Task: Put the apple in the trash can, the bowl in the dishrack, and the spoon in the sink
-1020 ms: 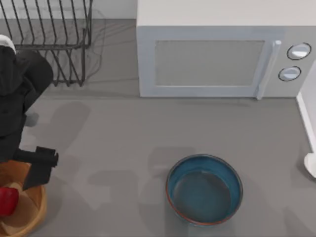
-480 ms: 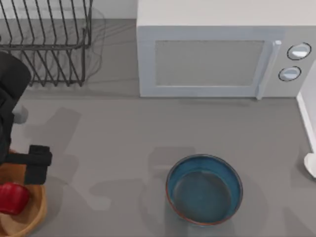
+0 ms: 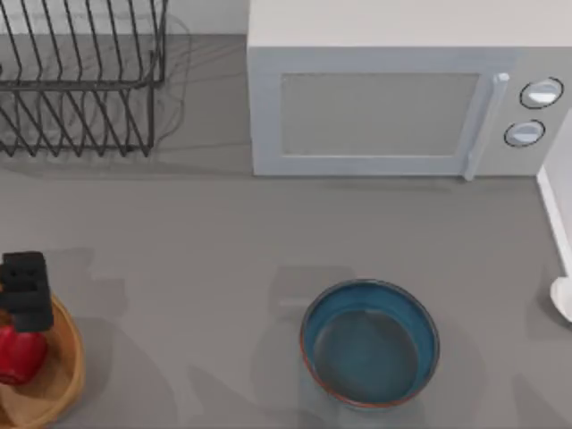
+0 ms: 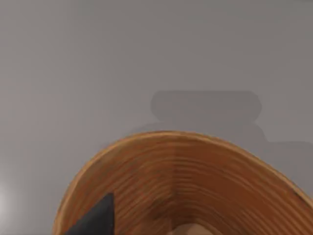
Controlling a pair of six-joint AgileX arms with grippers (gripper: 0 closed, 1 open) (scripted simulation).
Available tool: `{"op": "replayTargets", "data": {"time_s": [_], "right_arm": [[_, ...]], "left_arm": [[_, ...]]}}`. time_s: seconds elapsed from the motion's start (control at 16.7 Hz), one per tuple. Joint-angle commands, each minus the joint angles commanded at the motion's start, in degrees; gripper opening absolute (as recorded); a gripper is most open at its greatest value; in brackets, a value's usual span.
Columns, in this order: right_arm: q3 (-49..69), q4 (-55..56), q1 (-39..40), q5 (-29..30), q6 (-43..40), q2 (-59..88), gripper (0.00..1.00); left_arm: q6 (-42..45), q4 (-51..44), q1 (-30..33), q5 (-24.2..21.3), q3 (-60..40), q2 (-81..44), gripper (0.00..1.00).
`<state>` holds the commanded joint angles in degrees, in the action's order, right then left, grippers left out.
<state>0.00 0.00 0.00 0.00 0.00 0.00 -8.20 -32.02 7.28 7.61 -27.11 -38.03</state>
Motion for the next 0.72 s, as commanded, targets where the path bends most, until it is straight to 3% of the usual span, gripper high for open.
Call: {"op": "replayTargets", "data": {"time_s": [0.42, 0.72], "right_arm": [[0.0, 0.0, 0.0, 0.0, 0.0, 0.0, 1.0], [0.0, 0.0, 0.0, 0.0, 0.0, 0.0, 1.0]], "left_arm": [[6.5, 26.1, -5.8, -6.1, 21.6, 31.7, 1.0], [8.2, 32.0, -7.3, -7.6, 27.1, 38.0, 1.0]]}}
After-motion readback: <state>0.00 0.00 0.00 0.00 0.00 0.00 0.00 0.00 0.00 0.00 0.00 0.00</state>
